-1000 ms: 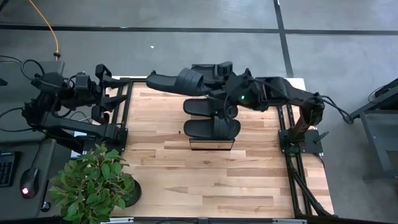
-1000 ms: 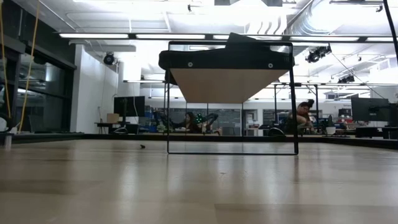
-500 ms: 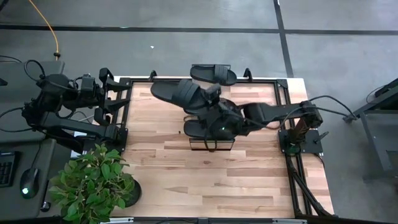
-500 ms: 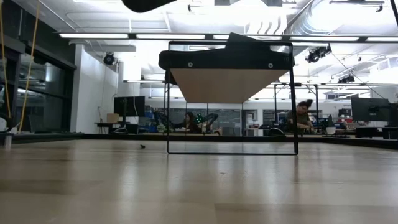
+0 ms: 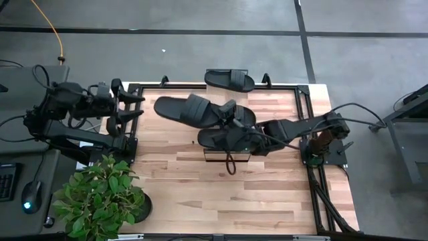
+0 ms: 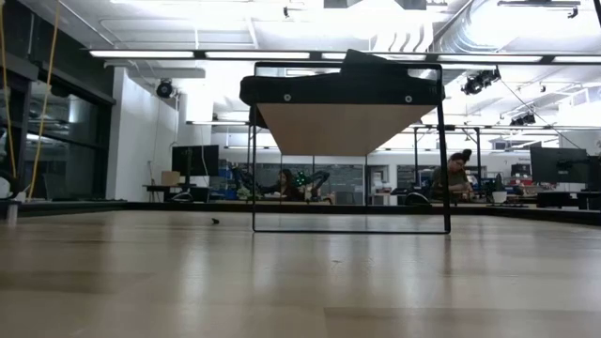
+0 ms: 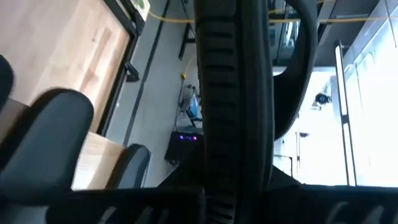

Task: Pick and place slides into the shelf
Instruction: Put the black slipper on the shelf

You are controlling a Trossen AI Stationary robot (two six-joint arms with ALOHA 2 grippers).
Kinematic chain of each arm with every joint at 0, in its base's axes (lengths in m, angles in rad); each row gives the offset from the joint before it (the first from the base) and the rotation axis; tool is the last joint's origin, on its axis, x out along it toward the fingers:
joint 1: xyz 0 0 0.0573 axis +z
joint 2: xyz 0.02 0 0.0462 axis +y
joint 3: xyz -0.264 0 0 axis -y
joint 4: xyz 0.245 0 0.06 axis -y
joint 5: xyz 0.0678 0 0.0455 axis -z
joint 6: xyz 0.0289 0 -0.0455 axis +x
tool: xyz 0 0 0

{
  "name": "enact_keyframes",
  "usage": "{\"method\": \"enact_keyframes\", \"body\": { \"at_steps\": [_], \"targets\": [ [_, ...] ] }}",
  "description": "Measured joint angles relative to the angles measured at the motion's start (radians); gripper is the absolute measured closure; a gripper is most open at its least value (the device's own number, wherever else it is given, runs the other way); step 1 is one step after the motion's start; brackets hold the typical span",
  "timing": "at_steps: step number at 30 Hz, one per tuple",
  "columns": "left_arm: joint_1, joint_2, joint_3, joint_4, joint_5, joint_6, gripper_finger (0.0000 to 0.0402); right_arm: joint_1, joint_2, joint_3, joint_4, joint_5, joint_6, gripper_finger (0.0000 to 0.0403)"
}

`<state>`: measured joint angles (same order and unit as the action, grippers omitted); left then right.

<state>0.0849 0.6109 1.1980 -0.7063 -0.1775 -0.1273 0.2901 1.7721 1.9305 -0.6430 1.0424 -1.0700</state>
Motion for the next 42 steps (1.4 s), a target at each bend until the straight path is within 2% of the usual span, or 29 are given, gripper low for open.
{"method": "enact_keyframes", "body": {
  "at_steps": [2, 9, 14, 19, 26, 30, 33, 35, 37, 42],
  "targets": [
    [0.0, 0.0, 0.0, -0.03, -0.011, 0.057, 0.0191, 0.014, 0.0, 0.0, 0.0, -0.003, 0.005, 0.0391],
    [0.0, 0.018, -0.006, -0.184, -0.095, 0.437, 0.019, 0.052, 0.0, 0.0, -0.003, -0.003, 0.014, 0.0391],
    [0.0, 0.029, -0.05, -0.177, -0.104, 0.621, 0.019, 0.06, -0.017, 0.0, -0.011, -0.005, 0.033, 0.0391],
    [0.0, 0.029, -0.08, -0.175, -0.105, 0.711, 0.019, 0.064, -0.044, 0.002, -0.03, -0.012, 0.076, 0.0391],
    [0.0, 0.029, -0.081, -0.122, -0.106, 0.837, 0.019, 0.065, -0.047, 0.002, -0.051, -0.149, 0.164, 0.0391],
    [0.0, 0.031, -0.081, -0.078, -0.086, 0.858, 0.019, 0.064, -0.047, 0.002, -0.059, -0.161, 0.186, 0.0391],
    [0.0, 0.04, -0.081, -0.058, -0.079, 0.814, 0.019, 0.064, -0.047, 0.002, -0.056, -0.153, 0.185, 0.0391],
    [0.0, 0.046, -0.081, -0.036, -0.077, 0.702, 0.019, 0.064, -0.047, 0.002, -0.064, -0.139, 0.179, 0.0391],
    [0.0, 0.048, -0.081, -0.027, -0.077, 0.536, 0.019, 0.064, -0.047, 0.002, -0.083, -0.128, 0.189, 0.0391],
    [0.001, 0.045, -0.081, 0.053, -0.079, -0.032, 0.019, 0.069, -0.047, 0.002, -0.143, -0.099, 0.218, 0.0391]
  ]
}}
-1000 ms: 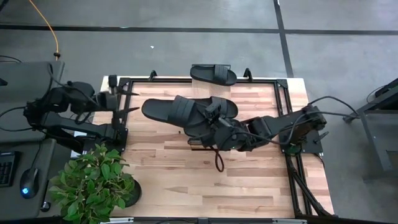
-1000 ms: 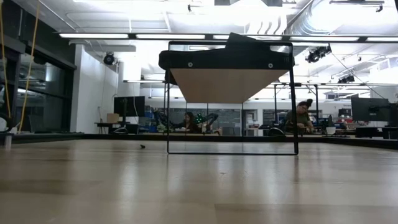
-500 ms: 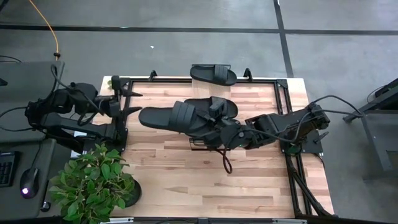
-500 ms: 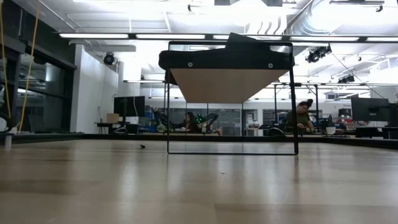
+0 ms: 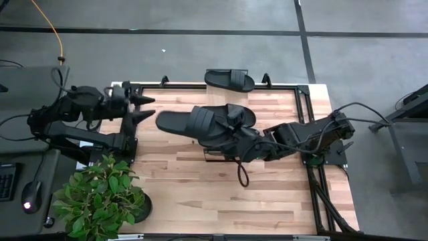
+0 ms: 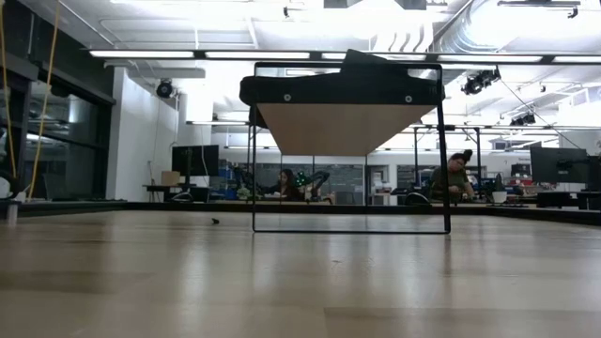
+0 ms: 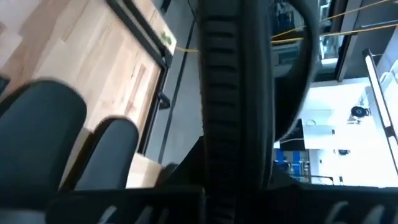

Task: Pick and place slides into the shelf
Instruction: Put the black slipper on the shelf

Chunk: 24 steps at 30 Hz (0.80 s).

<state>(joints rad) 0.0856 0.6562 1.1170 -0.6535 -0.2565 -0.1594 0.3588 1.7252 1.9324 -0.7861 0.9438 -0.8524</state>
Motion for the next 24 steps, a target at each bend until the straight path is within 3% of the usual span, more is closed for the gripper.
{"method": "enact_keyframes", "body": {
  "at_steps": [4, 9, 12, 24],
  "targets": [
    [0.0, -0.003, 0.012, 0.02, 0.043, -0.291, 0.019, 0.019, 0.004, 0.0, -0.045, 0.059, -0.005, 0.0391],
    [0.0, 0.009, 0.012, 0.011, 0.128, -0.511, 0.019, 0.056, 0.01, 0.0, -0.074, 0.186, -0.02, 0.0391],
    [-0.001, 0.032, 0.012, 0.006, 0.188, -0.612, 0.019, 0.07, 0.01, 0.0, -0.07, 0.176, -0.017, 0.0391],
    [0.0, 0.172, 0.011, 0.014, 0.269, -0.739, 0.019, 0.084, 0.01, 0.0, -0.107, 0.209, -0.012, 0.0391]
  ]
}}
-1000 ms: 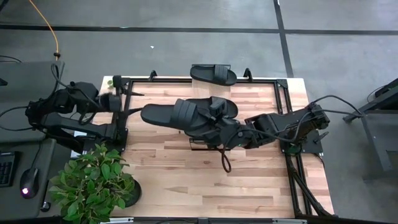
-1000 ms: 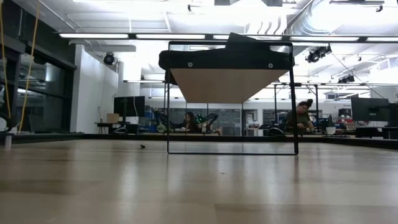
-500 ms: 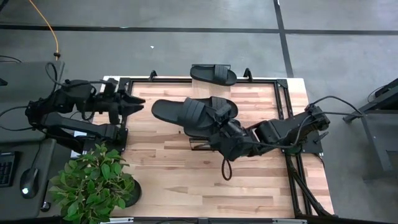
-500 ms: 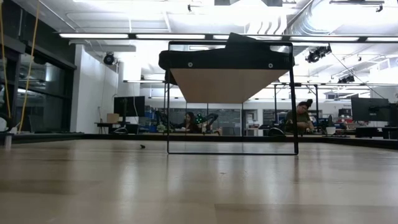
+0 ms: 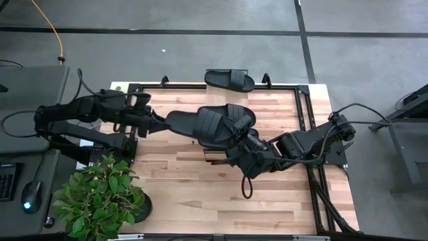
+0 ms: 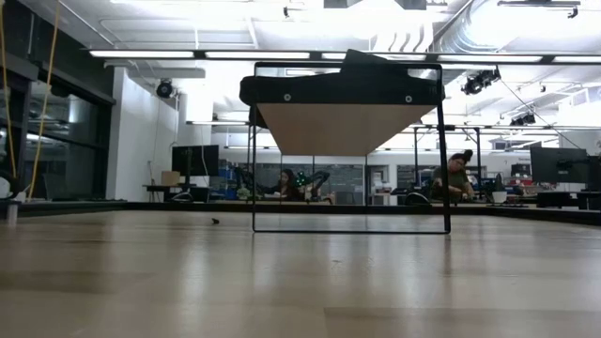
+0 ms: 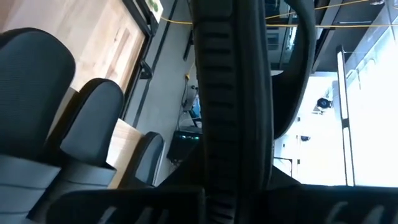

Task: Pick and place slides into the shelf
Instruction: Put the black slipper on the shelf

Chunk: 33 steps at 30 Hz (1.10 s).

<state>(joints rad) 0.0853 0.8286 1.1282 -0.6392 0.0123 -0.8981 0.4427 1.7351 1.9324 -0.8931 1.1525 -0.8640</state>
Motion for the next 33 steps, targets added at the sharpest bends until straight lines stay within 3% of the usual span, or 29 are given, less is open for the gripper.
{"method": "enact_keyframes", "body": {
  "at_steps": [24, 28, 33],
  "targets": [
    [0.0, 0.063, 0.0, 0.12, -0.029, 0.01, 0.0193, 0.005, 0.0, 0.0, 0.013, -0.028, 0.007, 0.0391],
    [0.0, 0.087, 0.0, 0.12, -0.042, 0.033, 0.0224, 0.005, 0.0, 0.0, 0.013, -0.037, 0.006, 0.0391],
    [0.0, 0.09, 0.0, 0.134, -0.08, 0.028, 0.0293, 0.004, 0.0, 0.0, 0.002, -0.027, -0.001, 0.0391]
  ]
}}
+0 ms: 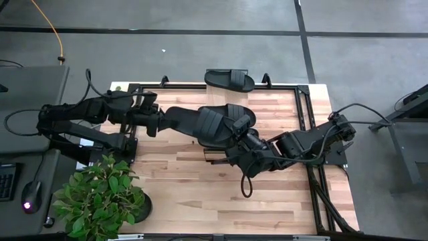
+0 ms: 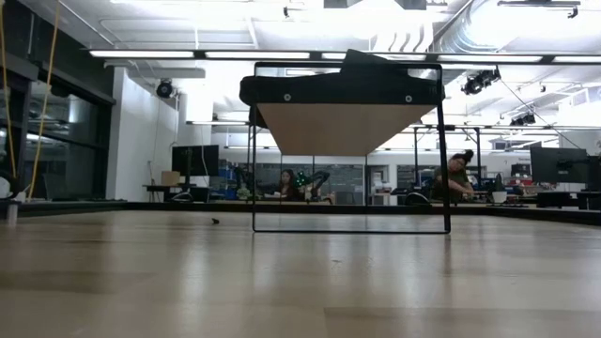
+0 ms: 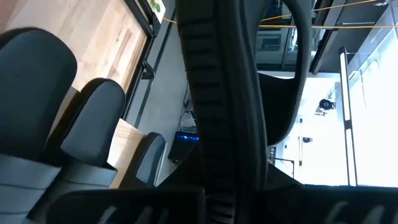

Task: Pick and place slides into the shelf
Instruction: Put the black slipper on the shelf

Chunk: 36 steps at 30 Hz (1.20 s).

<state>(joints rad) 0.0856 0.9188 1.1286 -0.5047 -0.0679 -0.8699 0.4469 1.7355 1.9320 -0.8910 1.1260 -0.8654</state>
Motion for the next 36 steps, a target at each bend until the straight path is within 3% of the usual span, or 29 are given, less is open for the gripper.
{"method": "enact_keyframes", "body": {
  "at_steps": [5, 13, 22, 26, 31, 36],
  "targets": [
    [0.0, -0.009, 0.0, 0.023, -0.004, -0.021, 0.0351, 0.0, 0.001, 0.0, -0.01, 0.007, 0.0, 0.0381],
    [0.0, -0.003, 0.0, 0.034, -0.012, -0.059, 0.0342, 0.001, 0.001, 0.0, -0.011, 0.031, -0.008, 0.0336],
    [0.0, -0.003, 0.0, 0.042, -0.036, -0.075, 0.0356, 0.023, 0.004, -0.001, 0.009, 0.235, -0.047, 0.0272],
    [0.0, 0.004, 0.0, 0.038, -0.046, -0.077, 0.0352, 0.033, -0.005, -0.001, 0.008, 0.29, 0.019, 0.0236],
    [0.0, 0.002, 0.001, 0.005, -0.104, -0.075, 0.0354, 0.033, -0.038, -0.001, -0.01, 0.439, 0.132, 0.0207],
    [0.0, 0.001, -0.001, -0.051, -0.177, -0.076, 0.0357, 0.037, -0.081, 0.0, -0.017, 0.447, 0.224, 0.0203]
  ]
}}
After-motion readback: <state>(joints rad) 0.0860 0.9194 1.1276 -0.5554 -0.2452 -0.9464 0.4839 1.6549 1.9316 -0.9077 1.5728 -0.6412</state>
